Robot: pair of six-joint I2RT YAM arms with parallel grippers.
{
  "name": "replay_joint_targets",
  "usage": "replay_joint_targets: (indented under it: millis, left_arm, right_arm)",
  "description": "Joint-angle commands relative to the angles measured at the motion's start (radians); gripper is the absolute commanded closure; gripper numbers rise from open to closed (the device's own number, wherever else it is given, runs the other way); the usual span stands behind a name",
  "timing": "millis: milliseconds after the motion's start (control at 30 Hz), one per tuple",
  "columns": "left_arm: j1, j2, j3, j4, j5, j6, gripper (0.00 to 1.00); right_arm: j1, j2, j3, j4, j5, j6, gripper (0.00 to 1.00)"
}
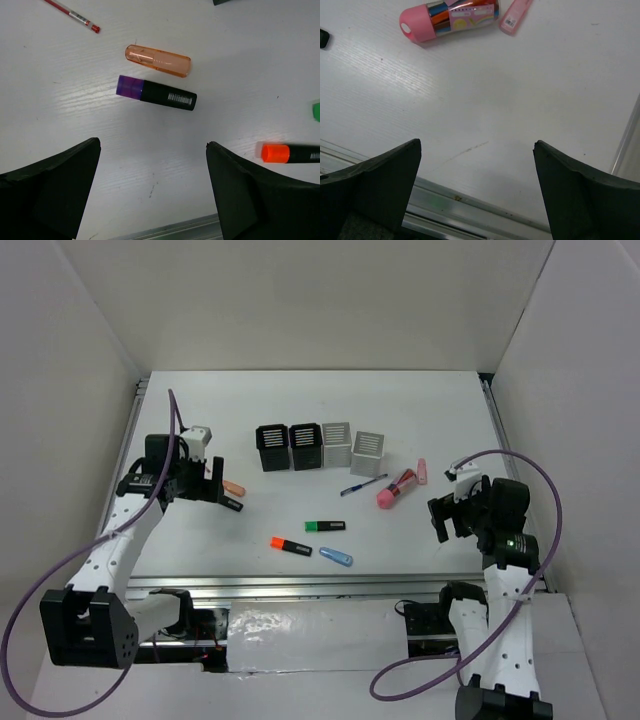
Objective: Sort the stationery into containers
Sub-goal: Pick up the stationery from the center of the board.
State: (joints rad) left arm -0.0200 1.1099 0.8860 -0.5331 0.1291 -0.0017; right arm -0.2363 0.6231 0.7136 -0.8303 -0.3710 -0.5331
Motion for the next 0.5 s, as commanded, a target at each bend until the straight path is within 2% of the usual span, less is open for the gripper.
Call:
replay_joint_targets:
  millis: [0, 100, 233, 467]
  left_arm:
    - [-0.001, 0.025, 0.051, -0.017, 0.006, 0.054, 0.01]
    - [0.002, 0.053, 0.079, -0.082, 0.148, 0.181, 0.01]
    - [0.002, 0.050, 0.090, -0.093, 0.213, 0.203, 0.01]
    - [0.003, 0.033, 0.107, -0.094, 0.277, 0.213, 0.01]
  right_arm:
    - [-0.008, -0.023, 0.001, 0.045, -0.040, -0.076, 0.00]
    - [-0.003, 0.062, 0.058, -0.028, -0.045, -0.169, 0.00]
    - [-0.001, 0.174, 0.136, -0.093, -0.063, -0.228, 0.00]
    - [0.043, 0.262, 0.225, -0.179, -0.127, -0.506, 0.04]
